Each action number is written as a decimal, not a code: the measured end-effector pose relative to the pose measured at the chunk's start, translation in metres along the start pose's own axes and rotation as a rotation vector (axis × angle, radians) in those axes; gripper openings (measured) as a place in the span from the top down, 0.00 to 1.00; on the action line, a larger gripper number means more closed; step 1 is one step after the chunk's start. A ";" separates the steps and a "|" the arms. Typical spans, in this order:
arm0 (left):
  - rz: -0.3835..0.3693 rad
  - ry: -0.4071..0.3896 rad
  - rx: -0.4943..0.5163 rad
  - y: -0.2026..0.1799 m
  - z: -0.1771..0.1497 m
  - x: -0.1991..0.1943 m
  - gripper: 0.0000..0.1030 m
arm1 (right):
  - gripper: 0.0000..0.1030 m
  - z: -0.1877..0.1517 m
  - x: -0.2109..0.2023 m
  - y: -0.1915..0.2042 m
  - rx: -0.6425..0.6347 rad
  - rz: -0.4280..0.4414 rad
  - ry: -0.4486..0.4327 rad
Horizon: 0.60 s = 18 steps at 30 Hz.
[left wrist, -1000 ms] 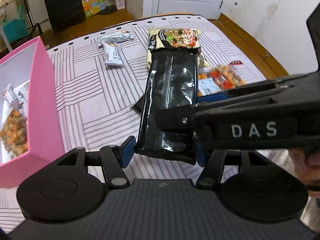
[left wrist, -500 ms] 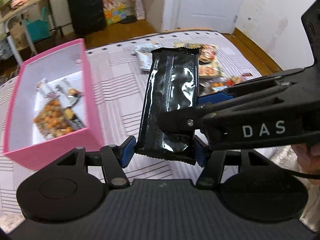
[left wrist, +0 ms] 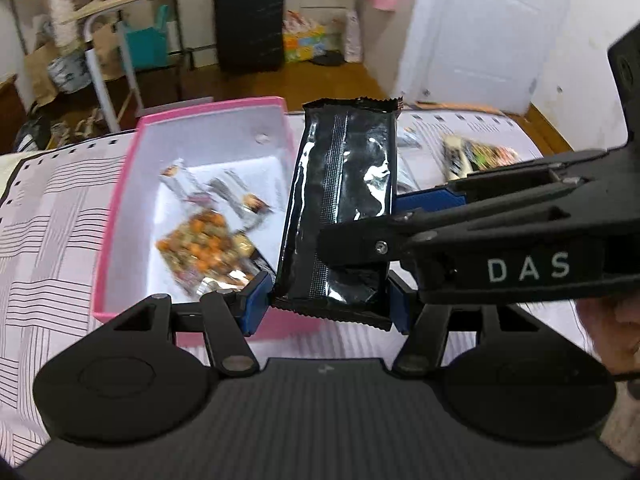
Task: Organize snacks
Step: 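Carry the black packet with the right gripper over the pink box, then open the right gripper to drop the black packet into the box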
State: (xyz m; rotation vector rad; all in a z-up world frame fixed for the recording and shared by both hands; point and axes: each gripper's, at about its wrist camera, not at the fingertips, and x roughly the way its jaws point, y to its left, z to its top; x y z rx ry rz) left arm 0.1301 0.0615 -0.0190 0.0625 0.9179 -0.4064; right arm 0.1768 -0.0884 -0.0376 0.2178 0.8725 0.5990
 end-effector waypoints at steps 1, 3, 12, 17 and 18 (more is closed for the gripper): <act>0.004 -0.009 -0.014 0.006 0.002 0.003 0.43 | 0.60 0.003 0.005 0.000 -0.008 0.003 -0.013; 0.015 -0.026 -0.041 0.020 0.006 0.013 0.43 | 0.60 0.006 0.018 -0.003 -0.011 0.005 -0.045; 0.026 0.073 -0.101 0.053 0.009 0.067 0.43 | 0.59 -0.002 0.079 -0.029 0.109 0.037 -0.041; 0.018 0.132 -0.105 0.057 0.008 0.083 0.43 | 0.57 -0.003 0.091 -0.030 0.113 0.009 0.013; 0.011 0.147 -0.110 0.058 0.008 0.086 0.42 | 0.56 -0.004 0.092 -0.030 0.122 -0.009 0.029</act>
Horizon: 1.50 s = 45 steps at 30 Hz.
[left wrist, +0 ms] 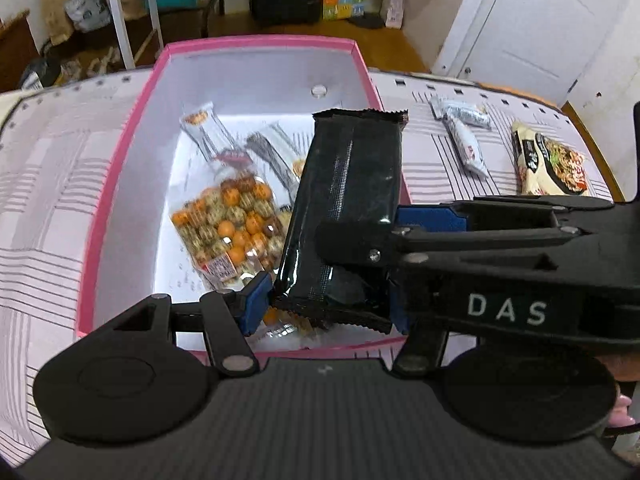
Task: Organize snacks
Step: 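Open the right gripper to drop the black packet into the box, then grasp another black packet on the bed with the right gripper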
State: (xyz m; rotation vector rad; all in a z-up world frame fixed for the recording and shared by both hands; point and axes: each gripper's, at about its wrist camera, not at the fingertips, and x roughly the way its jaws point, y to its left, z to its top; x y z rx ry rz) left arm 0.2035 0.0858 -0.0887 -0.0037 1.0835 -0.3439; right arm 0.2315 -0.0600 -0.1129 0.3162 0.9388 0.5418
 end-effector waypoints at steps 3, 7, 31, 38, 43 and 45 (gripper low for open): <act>0.015 0.020 0.008 -0.002 -0.001 0.006 0.43 | 0.56 -0.001 -0.001 0.004 0.008 -0.030 0.015; 0.020 0.016 0.002 -0.004 -0.003 -0.003 0.40 | 0.53 -0.001 -0.011 0.009 -0.006 -0.068 0.017; -0.074 -0.122 0.157 -0.082 -0.019 -0.119 0.31 | 0.28 -0.018 -0.182 0.015 -0.129 -0.286 -0.078; -0.110 -0.134 0.192 -0.119 -0.014 -0.097 0.29 | 0.26 -0.027 -0.213 -0.047 -0.006 -0.337 -0.098; -0.145 -0.109 0.214 -0.143 -0.010 -0.055 0.29 | 0.26 -0.033 -0.206 -0.094 0.115 -0.306 -0.112; -0.164 -0.093 0.232 -0.152 -0.007 -0.035 0.29 | 0.26 -0.035 -0.198 -0.112 0.169 -0.303 -0.092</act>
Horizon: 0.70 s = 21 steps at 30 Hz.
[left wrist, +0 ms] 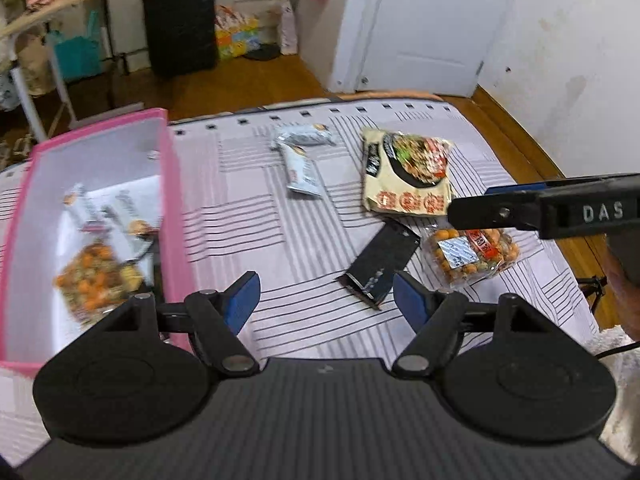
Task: Organize snacks
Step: 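Grasp another black packet on the bed with the right gripper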
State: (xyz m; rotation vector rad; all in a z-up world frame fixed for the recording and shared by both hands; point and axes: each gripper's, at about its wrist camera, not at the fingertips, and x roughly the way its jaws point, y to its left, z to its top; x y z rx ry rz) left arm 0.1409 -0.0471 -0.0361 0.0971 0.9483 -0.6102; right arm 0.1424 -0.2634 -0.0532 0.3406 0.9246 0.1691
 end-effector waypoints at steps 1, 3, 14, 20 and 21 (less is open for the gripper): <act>-0.009 0.008 0.011 -0.002 0.001 0.011 0.29 | 0.26 0.000 0.008 -0.007 0.027 -0.001 0.015; -0.016 0.020 0.033 -0.005 0.002 0.031 0.29 | 0.26 0.000 0.023 -0.019 0.072 0.000 0.043; -0.107 0.041 0.157 -0.021 -0.008 0.118 0.31 | 0.26 -0.020 0.091 -0.053 0.240 0.061 0.178; -0.116 0.060 0.124 -0.015 -0.020 0.143 0.31 | 0.26 -0.027 0.108 -0.067 0.271 0.053 0.235; -0.110 0.037 0.142 -0.016 -0.022 0.143 0.31 | 0.26 -0.027 0.111 -0.069 0.281 0.046 0.238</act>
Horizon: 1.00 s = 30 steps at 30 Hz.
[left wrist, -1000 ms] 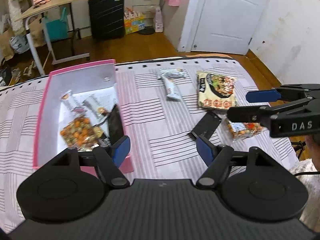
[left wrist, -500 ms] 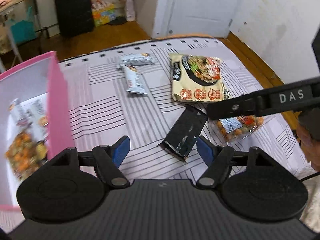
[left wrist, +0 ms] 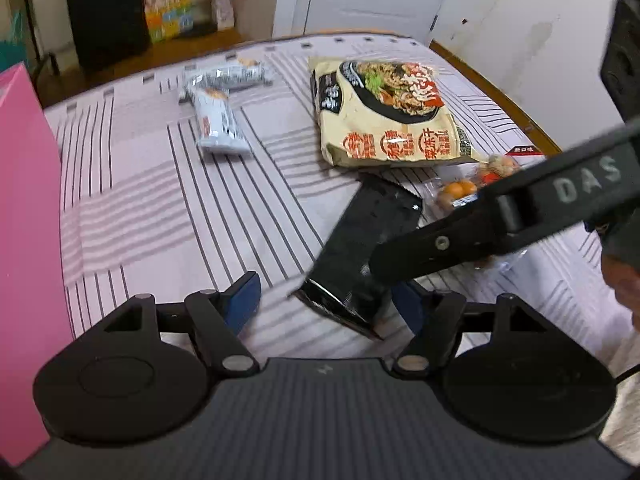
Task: Organize snacks
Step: 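Grasp another black packet on the bed with the right gripper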
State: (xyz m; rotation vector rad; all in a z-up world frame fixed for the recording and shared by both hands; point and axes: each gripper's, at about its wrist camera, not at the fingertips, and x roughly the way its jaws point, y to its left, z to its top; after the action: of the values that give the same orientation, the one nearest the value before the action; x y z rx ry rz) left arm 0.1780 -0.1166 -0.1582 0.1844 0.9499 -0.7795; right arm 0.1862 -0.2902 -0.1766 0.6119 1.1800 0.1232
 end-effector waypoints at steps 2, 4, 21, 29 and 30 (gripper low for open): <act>0.036 -0.044 0.019 -0.004 -0.002 0.000 0.31 | 0.26 0.000 0.006 -0.002 0.010 -0.013 -0.010; 0.049 -0.067 0.058 -0.012 -0.001 0.002 0.33 | 0.27 -0.001 0.013 -0.005 0.024 -0.029 -0.028; 0.050 -0.028 0.080 -0.022 -0.007 0.017 0.50 | 0.35 0.001 0.032 0.012 -0.034 -0.035 -0.090; 0.123 -0.014 0.053 -0.036 -0.013 0.013 0.55 | 0.42 -0.001 0.031 0.004 0.005 -0.007 -0.075; 0.114 -0.012 0.027 -0.034 -0.012 0.011 0.55 | 0.42 -0.001 0.030 0.005 -0.003 -0.013 -0.078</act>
State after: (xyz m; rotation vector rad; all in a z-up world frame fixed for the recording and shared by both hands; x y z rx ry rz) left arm 0.1509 -0.1410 -0.1679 0.2550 0.9095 -0.6886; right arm 0.1982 -0.2735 -0.1994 0.6015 1.1077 0.0891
